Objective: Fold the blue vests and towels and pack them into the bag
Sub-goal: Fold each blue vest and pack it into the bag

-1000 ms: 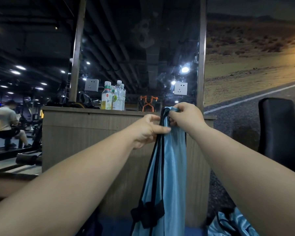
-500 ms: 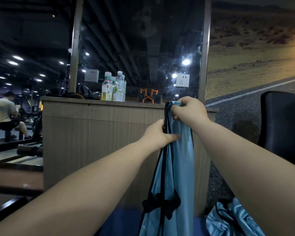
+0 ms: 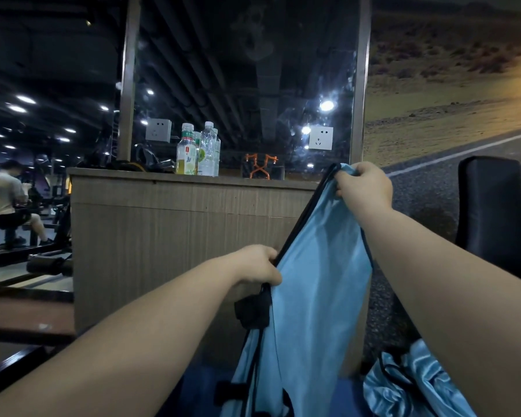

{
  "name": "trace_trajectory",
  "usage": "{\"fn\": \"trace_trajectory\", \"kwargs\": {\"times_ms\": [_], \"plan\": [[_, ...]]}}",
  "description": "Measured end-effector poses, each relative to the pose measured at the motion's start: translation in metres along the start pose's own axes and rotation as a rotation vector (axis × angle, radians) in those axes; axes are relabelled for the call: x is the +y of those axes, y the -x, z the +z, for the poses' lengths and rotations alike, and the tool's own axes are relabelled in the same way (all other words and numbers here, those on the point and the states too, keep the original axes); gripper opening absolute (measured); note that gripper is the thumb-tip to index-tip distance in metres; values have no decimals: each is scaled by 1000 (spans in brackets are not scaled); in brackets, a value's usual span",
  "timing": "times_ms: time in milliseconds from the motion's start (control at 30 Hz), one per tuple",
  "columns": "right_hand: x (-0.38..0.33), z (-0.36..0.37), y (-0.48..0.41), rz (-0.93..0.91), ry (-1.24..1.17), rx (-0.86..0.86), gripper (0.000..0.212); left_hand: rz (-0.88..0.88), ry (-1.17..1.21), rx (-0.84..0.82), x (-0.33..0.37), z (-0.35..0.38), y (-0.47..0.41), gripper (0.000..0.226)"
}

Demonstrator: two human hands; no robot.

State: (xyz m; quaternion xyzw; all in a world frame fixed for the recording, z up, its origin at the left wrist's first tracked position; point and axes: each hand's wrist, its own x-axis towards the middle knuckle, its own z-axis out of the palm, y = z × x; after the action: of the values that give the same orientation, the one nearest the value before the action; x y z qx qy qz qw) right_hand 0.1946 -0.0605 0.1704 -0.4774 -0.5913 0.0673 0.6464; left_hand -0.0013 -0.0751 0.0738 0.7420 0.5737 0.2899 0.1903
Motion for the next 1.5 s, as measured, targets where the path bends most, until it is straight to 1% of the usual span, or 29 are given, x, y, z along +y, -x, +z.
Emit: {"fn": "trace_trajectory", "kwargs": {"times_ms": [67,167,267,333,367,400,433,500,567,633,667,733,767,833,867,933,1000,1100,1133,1167,1267,1367,1500], "plan": [[4,-6,-5,53,19,48,15,-33,5,-23,-10,-1,0,24],[18,-15,-11,98,102,98,17,-61,35,-6,-18,-6,1,19],[32,-19,-6,154,284,49,26,-64,127,3,-20,-9,2,10],[41,-17,2,197,421,41,32,-66,160,14,-21,-9,2,10],[45,-14,7,173,471,48,29,-65,170,15,-20,-8,2,12],[47,-10,12,120,479,34,22,-57,175,15,-18,-7,2,13],[50,-5,18,50,449,-8,14,-47,180,14,-16,-6,2,14],[50,6,32,-50,311,-158,17,-28,199,11,-10,-2,1,9],[47,16,49,-115,187,-364,15,-14,212,2,-4,4,-2,6],[45,25,64,-179,195,-596,13,4,208,2,0,9,-5,9],[46,29,70,-172,183,-709,22,12,195,-1,0,10,-7,9],[49,33,76,-76,93,-895,42,24,144,-20,-4,13,-9,12],[51,33,77,-37,73,-956,48,21,134,-35,-7,14,-9,15],[54,31,79,-35,179,-1026,57,8,149,-38,-15,17,-11,18],[57,32,79,-52,261,-1025,57,6,157,-25,-18,18,-11,19],[61,37,83,-103,381,-979,45,-2,197,-7,-21,22,-11,21],[64,44,88,-128,403,-930,29,-13,256,-5,-22,28,-11,28],[75,53,91,-83,391,-882,17,-26,304,2,-25,41,-10,50],[79,53,93,-54,371,-881,13,-26,310,0,-27,46,-10,54],[83,54,94,-18,339,-887,10,-25,316,0,-29,49,-9,55],[93,55,101,82,242,-915,7,-20,306,11,-34,55,-8,46],[98,59,104,80,233,-893,7,-16,319,59,-40,60,-7,44],[104,63,104,73,190,-889,11,-10,391,174,-51,67,-3,39]]}}
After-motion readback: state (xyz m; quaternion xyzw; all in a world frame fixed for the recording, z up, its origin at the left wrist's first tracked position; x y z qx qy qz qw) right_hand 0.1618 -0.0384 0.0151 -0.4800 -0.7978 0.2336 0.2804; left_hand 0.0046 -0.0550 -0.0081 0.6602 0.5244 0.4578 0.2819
